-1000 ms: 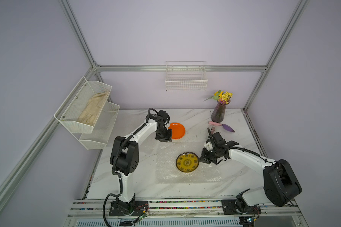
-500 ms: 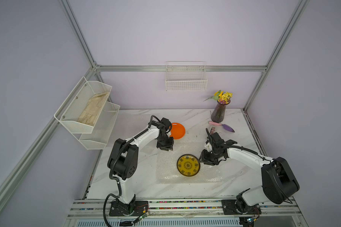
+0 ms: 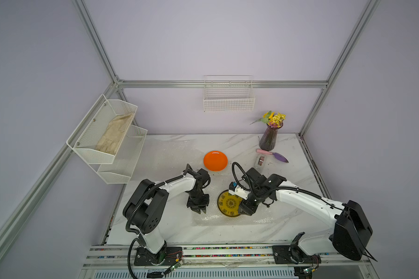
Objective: Wrap dinner plates in bubble wrap
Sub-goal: Wrap the plate in the bubble wrap.
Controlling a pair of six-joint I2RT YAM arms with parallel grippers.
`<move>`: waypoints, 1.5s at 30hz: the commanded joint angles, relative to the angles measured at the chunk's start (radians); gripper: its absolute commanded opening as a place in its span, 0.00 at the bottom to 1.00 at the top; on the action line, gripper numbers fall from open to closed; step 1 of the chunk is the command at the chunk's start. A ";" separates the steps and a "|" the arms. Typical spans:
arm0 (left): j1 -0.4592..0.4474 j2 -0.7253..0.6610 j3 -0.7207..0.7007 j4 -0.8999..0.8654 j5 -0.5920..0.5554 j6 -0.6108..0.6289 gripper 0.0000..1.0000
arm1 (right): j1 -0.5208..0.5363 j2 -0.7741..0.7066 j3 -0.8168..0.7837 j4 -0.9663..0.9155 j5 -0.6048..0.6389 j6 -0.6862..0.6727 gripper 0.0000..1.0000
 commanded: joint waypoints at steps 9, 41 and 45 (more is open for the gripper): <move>-0.008 -0.104 0.049 0.000 0.118 -0.056 0.30 | 0.247 -0.044 -0.190 0.064 0.399 -0.151 0.61; -0.014 -0.047 -0.006 -0.135 -0.184 -0.064 0.30 | 0.337 -0.017 -0.172 0.178 0.414 -0.112 0.00; -0.014 -0.072 0.131 -0.179 -0.262 -0.038 0.31 | 0.256 0.034 -0.097 0.171 0.286 -0.049 0.00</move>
